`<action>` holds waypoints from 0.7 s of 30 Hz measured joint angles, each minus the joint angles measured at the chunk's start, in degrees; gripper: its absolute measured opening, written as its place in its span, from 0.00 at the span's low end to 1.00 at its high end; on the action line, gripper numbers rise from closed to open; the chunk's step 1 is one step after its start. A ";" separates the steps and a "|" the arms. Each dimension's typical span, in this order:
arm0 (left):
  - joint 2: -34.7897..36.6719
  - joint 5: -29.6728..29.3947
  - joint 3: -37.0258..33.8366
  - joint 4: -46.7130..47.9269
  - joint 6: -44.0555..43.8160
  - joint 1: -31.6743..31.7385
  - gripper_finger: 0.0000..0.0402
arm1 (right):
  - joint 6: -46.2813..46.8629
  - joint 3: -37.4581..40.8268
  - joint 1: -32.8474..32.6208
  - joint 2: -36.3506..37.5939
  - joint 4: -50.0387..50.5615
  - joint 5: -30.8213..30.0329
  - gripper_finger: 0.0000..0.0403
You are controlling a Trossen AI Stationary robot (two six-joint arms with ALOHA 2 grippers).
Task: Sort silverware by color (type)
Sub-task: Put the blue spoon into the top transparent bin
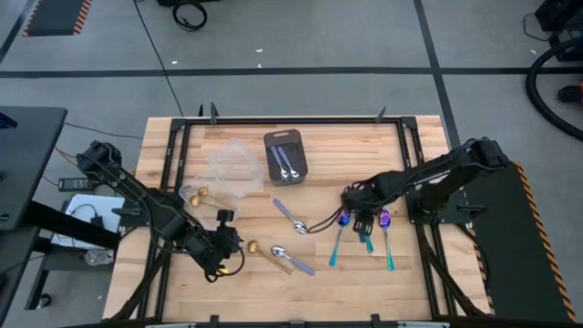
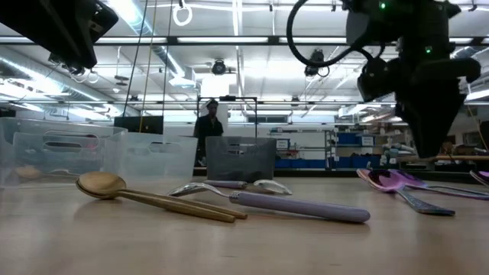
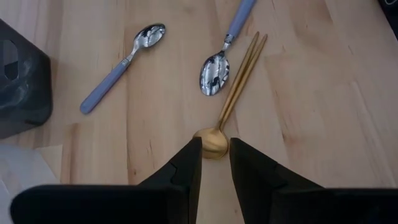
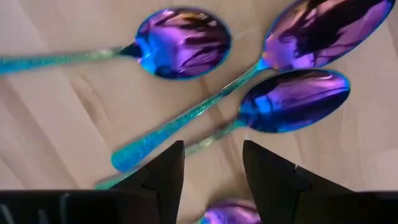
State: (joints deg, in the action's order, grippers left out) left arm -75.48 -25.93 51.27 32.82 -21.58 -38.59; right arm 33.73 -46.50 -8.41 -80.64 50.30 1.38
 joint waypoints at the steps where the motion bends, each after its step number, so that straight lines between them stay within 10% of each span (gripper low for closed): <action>1: 0.00 0.00 0.00 0.00 -0.10 0.18 0.23 | -0.06 1.28 0.83 0.88 -1.55 0.64 0.43; 21: 0.00 0.00 0.00 -0.02 -0.23 0.24 0.23 | 2.07 9.70 7.78 4.77 -14.53 9.01 0.42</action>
State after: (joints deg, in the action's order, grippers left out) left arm -75.48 -25.93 51.27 32.80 -21.81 -38.35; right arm 35.81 -36.80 -0.63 -75.88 35.77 10.40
